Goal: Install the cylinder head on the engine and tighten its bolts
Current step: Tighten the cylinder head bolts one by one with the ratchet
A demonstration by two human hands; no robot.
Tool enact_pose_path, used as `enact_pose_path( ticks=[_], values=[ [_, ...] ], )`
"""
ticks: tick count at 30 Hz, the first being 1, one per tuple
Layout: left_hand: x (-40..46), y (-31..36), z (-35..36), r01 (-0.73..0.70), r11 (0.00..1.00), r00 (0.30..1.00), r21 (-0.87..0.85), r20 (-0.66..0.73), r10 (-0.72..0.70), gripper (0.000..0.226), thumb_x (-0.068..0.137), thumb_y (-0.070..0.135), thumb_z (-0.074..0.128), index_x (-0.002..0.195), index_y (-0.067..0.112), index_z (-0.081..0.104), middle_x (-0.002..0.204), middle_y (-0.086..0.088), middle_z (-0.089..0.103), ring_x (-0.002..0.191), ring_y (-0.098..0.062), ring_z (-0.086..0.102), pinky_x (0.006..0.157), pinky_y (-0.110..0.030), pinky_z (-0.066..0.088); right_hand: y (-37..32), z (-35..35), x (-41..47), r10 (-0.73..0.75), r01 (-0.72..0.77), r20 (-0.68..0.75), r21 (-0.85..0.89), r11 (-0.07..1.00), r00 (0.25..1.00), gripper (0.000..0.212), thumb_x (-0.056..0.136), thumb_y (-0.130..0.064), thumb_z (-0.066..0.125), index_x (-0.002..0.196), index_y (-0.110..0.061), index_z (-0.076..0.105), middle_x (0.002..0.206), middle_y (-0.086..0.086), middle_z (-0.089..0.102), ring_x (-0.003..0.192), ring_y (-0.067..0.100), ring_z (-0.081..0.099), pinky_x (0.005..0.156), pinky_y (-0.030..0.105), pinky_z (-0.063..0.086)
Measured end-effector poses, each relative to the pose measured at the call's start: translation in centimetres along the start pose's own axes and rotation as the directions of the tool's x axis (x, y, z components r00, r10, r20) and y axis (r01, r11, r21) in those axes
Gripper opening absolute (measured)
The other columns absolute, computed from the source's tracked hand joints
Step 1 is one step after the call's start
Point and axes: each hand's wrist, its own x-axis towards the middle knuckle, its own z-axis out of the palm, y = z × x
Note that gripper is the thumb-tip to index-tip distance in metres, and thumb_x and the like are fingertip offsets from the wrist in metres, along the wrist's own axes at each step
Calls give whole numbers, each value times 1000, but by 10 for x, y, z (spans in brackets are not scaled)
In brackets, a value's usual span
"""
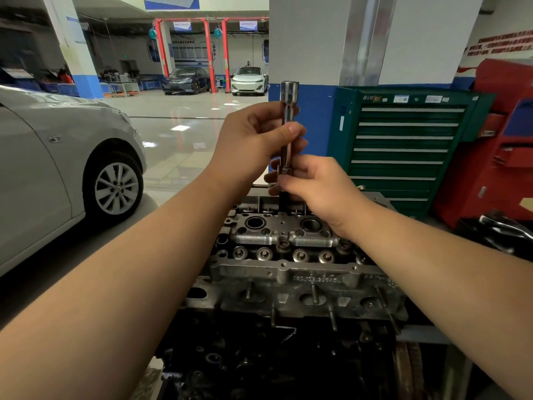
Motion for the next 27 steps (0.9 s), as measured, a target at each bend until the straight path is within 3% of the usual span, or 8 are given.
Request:
enact_pose_path(
  ticks=[5,8,11,14,16,20,23,27],
  values=[
    [-2,-1,2,14,999,998,-30,63,-12,28,100,1,64,128,-1,66,106,-13,77,90,-28,73,83,-43,61,-2,1,2,-17,-1,-117,-146,989,993,25,80,-32,88,94,-26,68,86,-1,79,84,20,76,87,54,60],
    [-1,-1,4,-25,997,999,75,-36,28,34,90,8,81,122,0,70,100,-17,74,87,-26,73,86,-48,64,-4,3,1,-41,18,-140,-161,987,989,37,69,-43,91,90,-28,65,84,-1,74,75,17,71,80,52,60],
    [1,0,2,-25,990,991,141,-124,43,38,84,11,87,118,1,74,95,-18,78,86,-28,78,86,-44,65,-2,1,1,-19,7,-108,-115,993,994,44,66,-54,83,96,-26,69,89,-2,77,84,17,74,85,48,61],
    [0,1,2,-15,995,994,95,-107,25,38,90,6,81,125,-4,70,96,-17,79,83,-28,80,78,-36,65,1,0,2,-30,30,-23,-4,1000,999,25,85,-27,75,109,-24,73,102,-4,80,102,16,75,102,49,55],
    [-1,0,2,-10,998,998,57,-67,14,33,96,3,73,127,-6,67,95,-16,80,83,-29,80,76,-33,63,3,0,1,-34,34,-11,-25,999,999,21,91,-14,74,111,-21,72,102,-2,80,102,18,76,104,51,54],
    [-2,1,2,13,1000,1000,0,-8,-13,28,100,6,67,128,0,65,101,-16,78,90,-27,77,80,-37,61,3,0,3,-42,33,-87,-104,994,995,21,86,-20,84,102,-23,72,95,-2,80,91,17,77,96,51,58],
    [-2,0,5,-38,978,999,203,12,37,40,91,18,81,127,13,66,111,-20,70,93,-25,73,82,-41,63,0,1,2,-52,41,-85,-126,991,995,28,84,-25,86,108,-27,72,98,-6,80,94,13,76,96,49,58],
    [1,-1,2,-38,973,994,228,-89,60,35,83,13,88,113,7,70,96,-24,74,87,-35,76,84,-47,64,1,1,1,-55,52,-64,-60,997,996,23,90,-26,79,112,-21,74,99,-3,80,96,15,76,99,50,57]
  ],
)
